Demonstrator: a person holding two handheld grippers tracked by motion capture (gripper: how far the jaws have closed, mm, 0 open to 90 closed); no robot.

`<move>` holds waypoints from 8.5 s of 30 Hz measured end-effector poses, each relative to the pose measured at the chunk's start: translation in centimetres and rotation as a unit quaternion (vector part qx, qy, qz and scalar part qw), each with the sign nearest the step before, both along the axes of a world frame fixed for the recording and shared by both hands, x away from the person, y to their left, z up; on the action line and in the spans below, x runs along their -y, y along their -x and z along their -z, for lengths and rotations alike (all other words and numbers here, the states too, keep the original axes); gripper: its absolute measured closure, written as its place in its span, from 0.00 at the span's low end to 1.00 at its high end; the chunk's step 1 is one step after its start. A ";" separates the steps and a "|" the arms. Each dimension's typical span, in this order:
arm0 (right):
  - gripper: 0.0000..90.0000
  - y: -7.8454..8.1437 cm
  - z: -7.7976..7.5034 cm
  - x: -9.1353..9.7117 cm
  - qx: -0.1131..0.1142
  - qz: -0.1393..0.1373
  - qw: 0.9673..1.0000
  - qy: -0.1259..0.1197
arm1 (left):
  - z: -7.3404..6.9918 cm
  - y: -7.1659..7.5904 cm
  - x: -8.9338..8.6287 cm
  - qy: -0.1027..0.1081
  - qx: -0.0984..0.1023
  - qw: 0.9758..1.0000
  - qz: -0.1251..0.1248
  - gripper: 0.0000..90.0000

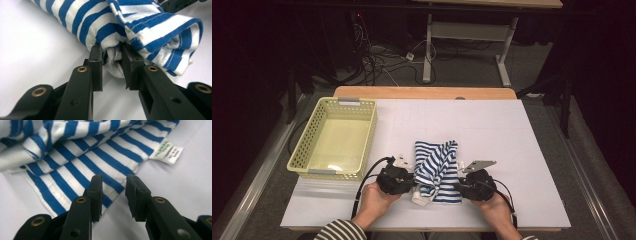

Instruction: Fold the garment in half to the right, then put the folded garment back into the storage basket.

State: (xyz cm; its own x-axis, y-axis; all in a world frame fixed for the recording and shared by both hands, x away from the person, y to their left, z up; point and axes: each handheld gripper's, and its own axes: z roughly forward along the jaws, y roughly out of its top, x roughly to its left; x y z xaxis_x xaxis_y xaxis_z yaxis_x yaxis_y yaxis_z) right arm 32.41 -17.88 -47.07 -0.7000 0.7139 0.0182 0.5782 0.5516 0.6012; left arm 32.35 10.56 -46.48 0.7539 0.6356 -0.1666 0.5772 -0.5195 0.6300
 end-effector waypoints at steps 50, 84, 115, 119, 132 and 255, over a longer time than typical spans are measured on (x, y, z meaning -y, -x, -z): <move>1.00 -1.5 -2.0 -5.9 -0.004 -0.067 0.997 -0.025 | 0.8 0.2 -0.7 0.036 -0.010 0.999 0.004 0.75; 0.95 1.0 -2.9 -0.3 0.019 -0.018 0.998 -0.056 | 0.5 -0.8 -0.6 0.039 0.010 0.999 -0.017 0.59; 0.72 -0.2 0.0 -1.2 -0.002 -0.011 1.000 -0.013 | 0.4 0.4 -1.5 0.016 -0.004 1.000 0.007 0.94; 0.71 0.0 0.0 -1.1 0.000 -0.011 1.000 -0.011 | 0.5 0.7 -1.8 0.017 -0.007 1.000 0.006 0.94; 0.67 0.1 0.2 -1.1 -0.001 -0.015 1.000 -0.016 | 0.7 1.0 -2.2 0.043 0.010 0.999 -0.002 0.71; 0.42 5.6 -2.0 13.7 0.119 0.118 0.979 -0.119 | -1.4 -3.8 0.0 0.038 -0.008 0.999 -0.030 0.23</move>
